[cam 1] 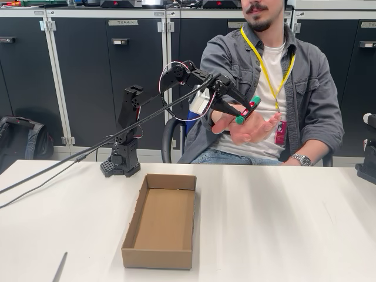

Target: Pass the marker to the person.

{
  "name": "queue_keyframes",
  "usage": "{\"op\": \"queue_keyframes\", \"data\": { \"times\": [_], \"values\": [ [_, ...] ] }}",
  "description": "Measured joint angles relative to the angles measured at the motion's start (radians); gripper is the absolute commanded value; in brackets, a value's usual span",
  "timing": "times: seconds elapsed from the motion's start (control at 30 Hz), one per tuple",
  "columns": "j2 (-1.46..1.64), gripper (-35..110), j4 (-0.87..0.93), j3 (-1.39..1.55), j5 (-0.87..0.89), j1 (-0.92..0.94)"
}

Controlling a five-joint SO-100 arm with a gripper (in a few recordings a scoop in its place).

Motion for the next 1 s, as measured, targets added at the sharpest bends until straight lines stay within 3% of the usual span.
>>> {"op": "queue_keyframes", "data": {
  "times": [0.2, 0.37, 0.53, 1.0],
  "values": [
    [0.0, -5, 0.02, 0.0, 0.0, 0.0],
    [0.0, 23, 0.043, 0.0, -0.005, 0.009],
    [0.0, 32, 0.072, 0.0, -0.005, 0.017],
    [0.0, 33, 0.072, 0.0, -0.005, 0.029]
  ]
}}
